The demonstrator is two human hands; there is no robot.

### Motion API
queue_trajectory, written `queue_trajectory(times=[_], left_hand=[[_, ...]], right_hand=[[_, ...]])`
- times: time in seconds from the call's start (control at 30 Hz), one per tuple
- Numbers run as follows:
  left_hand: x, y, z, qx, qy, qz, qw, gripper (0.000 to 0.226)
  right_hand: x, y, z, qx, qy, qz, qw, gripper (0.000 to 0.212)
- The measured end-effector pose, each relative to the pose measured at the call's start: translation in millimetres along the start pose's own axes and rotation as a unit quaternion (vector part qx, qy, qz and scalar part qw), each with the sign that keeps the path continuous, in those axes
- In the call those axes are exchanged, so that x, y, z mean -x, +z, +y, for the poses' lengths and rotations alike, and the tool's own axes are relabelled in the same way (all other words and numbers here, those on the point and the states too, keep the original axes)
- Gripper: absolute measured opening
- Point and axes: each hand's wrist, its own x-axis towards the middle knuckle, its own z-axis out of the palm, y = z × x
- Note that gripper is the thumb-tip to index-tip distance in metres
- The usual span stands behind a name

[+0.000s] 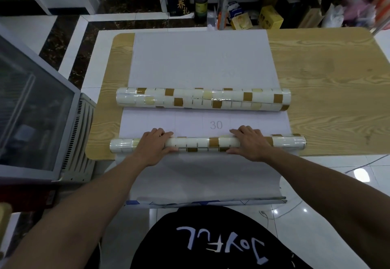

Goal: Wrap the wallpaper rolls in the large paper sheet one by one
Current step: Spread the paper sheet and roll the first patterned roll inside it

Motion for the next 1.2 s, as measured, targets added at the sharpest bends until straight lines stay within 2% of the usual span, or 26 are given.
queue_trajectory(times=[0.13, 0.27, 0.37, 0.47, 0.53, 0.63, 0.73, 0.77, 0.83, 0.97, 1.03, 1.1, 1.2], left_hand=[[-2, -4, 2, 0.056, -0.035, 0.012, 0.998, 0.059], [-1, -1, 2, 0.045, 0.0, -0.003, 0.999, 0.071], [-2, -2, 1, 0.033, -0.002, 0.022, 0.999, 0.061], [-5, -7, 3, 0.034, -0.008, -0.012, 0.999, 0.063], [-5, -12, 7, 0.066, -0.034, -0.026, 0.997, 0.062], [-4, -11, 9, 0.075, -0.035, -0.008, 0.997, 0.051], [-3, -5, 5, 0.068, -0.01, -0.001, 0.998, 0.065], [-3, -3, 3, 0.063, -0.004, -0.004, 0.998, 0.07], [-3, -1, 2, 0.056, -0.005, -0.004, 0.998, 0.072], [-4, -6, 2, 0.083, -0.039, -0.039, 0.995, 0.067], [-3, -9, 2, 0.094, -0.04, -0.048, 0.994, 0.057], [-1, -7, 1, 0.085, -0.02, -0.033, 0.996, 0.049], [0, -2, -1, 0.061, 0.001, -0.002, 0.998, 0.06]], right_hand=[[0, -7, 0, -0.042, 0.009, 0.012, 0.999, 0.055], [2, -7, 0, -0.025, 0.006, 0.025, 0.999, 0.05], [1, -5, 1, -0.014, 0.002, 0.037, 0.999, 0.064], [1, -7, 2, 0.011, 0.005, 0.005, 1.0, 0.084], [2, -5, 2, 0.001, 0.015, -0.009, 1.0, 0.086], [4, -4, 3, -0.029, 0.028, 0.004, 0.999, 0.074], [5, -3, 5, 0.01, 0.012, 0.02, 1.0, 0.097], [6, -2, 6, 0.017, 0.013, 0.024, 0.999, 0.098], [7, -3, 6, 0.012, 0.023, 0.019, 0.999, 0.086], [10, -4, 4, -0.018, 0.023, -0.012, 1.0, 0.104], [12, -4, 5, -0.035, 0.028, 0.01, 0.999, 0.09], [12, -5, 5, -0.006, 0.027, 0.031, 0.999, 0.072], [12, -4, 6, 0.017, 0.015, 0.034, 0.999, 0.064]])
